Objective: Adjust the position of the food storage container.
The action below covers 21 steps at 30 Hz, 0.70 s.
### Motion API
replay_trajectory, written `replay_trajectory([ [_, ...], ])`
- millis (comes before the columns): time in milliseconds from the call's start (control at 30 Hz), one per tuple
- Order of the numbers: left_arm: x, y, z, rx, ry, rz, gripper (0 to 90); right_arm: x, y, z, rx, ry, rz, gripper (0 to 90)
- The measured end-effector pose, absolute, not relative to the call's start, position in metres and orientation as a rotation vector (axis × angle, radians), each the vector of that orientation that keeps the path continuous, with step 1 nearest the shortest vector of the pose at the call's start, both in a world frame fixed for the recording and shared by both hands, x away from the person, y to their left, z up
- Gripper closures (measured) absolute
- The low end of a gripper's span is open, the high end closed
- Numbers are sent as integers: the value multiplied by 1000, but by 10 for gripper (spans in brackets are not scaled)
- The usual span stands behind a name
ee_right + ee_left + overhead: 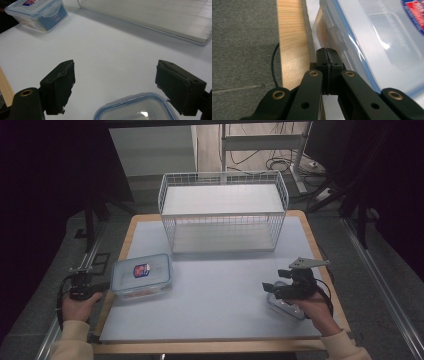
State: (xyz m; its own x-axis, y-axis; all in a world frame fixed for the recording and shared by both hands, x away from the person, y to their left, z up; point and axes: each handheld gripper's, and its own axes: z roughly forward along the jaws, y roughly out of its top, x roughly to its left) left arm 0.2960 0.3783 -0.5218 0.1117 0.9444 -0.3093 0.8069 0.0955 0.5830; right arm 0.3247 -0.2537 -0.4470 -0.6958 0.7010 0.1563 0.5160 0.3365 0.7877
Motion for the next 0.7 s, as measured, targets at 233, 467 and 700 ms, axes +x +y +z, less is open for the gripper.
replay_trajectory([
  [233,314,367,-522,1735,1667,230,900,321,-257,-451,1123,2389,1262,160],
  [467,333,342,-520,1738,1618,214,900,320,-262,-450,1132,2374,1262,161],
  [700,346,311,-519,1763,1564,175,900,320,-259,-452,1121,2396,1254,160],
])
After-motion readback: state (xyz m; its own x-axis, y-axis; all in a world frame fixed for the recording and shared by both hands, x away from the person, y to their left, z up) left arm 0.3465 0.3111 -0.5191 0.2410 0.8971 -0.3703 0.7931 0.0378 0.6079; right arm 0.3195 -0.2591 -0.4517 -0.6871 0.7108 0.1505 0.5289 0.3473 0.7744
